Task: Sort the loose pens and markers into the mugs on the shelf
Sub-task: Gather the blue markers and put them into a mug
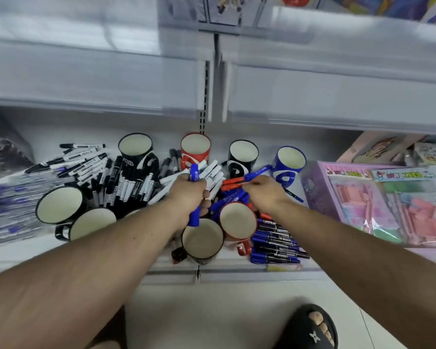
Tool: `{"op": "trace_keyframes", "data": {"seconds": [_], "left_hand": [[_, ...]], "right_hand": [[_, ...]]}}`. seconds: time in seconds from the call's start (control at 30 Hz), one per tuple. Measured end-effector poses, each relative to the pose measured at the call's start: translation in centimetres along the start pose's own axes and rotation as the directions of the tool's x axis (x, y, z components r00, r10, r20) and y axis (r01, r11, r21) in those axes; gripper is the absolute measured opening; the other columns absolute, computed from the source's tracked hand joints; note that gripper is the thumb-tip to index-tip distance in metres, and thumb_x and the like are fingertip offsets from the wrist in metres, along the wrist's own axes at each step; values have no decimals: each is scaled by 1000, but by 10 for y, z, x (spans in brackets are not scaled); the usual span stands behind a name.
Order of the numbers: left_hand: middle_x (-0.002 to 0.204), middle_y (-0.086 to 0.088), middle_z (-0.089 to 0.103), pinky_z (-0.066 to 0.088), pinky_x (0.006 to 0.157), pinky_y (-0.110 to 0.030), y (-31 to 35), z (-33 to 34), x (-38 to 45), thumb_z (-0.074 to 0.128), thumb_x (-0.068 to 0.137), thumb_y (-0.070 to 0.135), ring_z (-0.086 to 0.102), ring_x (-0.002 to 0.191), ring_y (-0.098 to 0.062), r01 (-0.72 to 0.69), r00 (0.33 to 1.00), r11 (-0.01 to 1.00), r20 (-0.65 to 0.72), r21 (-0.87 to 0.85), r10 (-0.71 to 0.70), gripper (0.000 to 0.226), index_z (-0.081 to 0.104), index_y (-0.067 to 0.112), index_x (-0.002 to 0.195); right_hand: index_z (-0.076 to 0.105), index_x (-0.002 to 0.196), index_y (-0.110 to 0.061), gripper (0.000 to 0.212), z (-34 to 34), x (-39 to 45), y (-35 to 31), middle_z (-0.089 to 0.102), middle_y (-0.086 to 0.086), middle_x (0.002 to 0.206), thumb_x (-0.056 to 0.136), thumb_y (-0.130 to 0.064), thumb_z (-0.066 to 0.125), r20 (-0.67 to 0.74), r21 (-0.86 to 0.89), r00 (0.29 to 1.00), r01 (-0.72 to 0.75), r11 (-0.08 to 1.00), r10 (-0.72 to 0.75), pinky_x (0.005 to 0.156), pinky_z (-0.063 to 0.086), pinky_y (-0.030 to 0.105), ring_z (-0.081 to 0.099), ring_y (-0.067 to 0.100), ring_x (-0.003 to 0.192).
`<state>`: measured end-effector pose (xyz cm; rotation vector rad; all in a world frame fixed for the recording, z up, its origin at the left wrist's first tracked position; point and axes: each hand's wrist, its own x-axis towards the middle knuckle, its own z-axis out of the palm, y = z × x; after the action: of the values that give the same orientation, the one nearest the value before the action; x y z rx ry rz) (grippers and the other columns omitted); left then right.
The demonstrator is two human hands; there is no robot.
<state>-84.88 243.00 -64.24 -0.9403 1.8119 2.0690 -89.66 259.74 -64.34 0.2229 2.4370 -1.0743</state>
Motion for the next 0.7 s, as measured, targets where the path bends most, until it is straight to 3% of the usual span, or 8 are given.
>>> {"op": "trace_keyframes", "data": {"seconds": [0.1,0.2,0.23,0.3,0.33,0.37,0.53,0.7], "left_hand": [[71,-6,53,38,49,-25,2,-27,2,51,100,19,42,49,-16,-45,998,997,-38,69,48,3,53,19,102],[75,-6,53,40,46,-24,-2,-39,3,52,99,20,43,48,-14,-49,998,992,-41,120,54,9,54,19,107],[76,-6,53,40,44,-24,-4,-42,3,52,99,19,43,48,-15,-54,997,990,-39,130,60,9,54,18,108],[76,-7,53,40,43,-25,-6,-45,5,52,99,18,44,49,-16,-67,997,986,-31,156,73,9,54,16,107],[76,-7,52,41,44,-25,-7,-47,8,51,99,19,44,50,-16,-69,997,984,-34,162,76,9,54,15,106],[76,-7,52,41,46,-26,-9,-48,10,51,99,19,45,51,-17,-66,996,985,-43,160,74,8,53,14,105],[73,-6,50,40,44,-26,-23,-46,21,50,98,20,45,43,-16,-48,995,988,-74,146,60,10,48,14,90],[69,-6,49,39,42,-24,-26,-40,25,52,97,20,43,41,-15,-64,997,993,-44,97,69,12,50,13,87]], "right_hand": [[60,103,-6,50,5,37,-3,64,7,78,79,-49,70,-61,-19,982,-182,983,180,57,47,32,61,21,66],[46,129,-6,117,34,95,22,60,12,119,41,-74,81,19,-58,961,-273,960,275,73,51,33,62,27,98],[47,133,-7,124,40,108,26,58,12,127,35,-75,81,49,-89,963,-259,962,264,76,54,33,63,26,101],[60,125,-5,70,51,115,20,65,15,121,70,-40,84,79,125,977,-209,970,200,60,56,22,71,14,80],[62,119,2,35,53,110,13,67,17,113,89,-15,69,70,232,979,-200,952,189,48,52,18,70,9,66],[61,115,6,21,54,106,7,67,18,108,96,-1,54,60,251,983,-183,950,174,43,49,19,69,10,60],[55,81,-9,19,45,104,5,58,8,72,95,-21,59,-69,111,945,-312,944,320,45,40,27,55,19,57],[58,92,-3,11,33,101,18,61,12,68,90,-13,62,-85,264,935,-313,912,345,51,47,29,59,22,55]]}}
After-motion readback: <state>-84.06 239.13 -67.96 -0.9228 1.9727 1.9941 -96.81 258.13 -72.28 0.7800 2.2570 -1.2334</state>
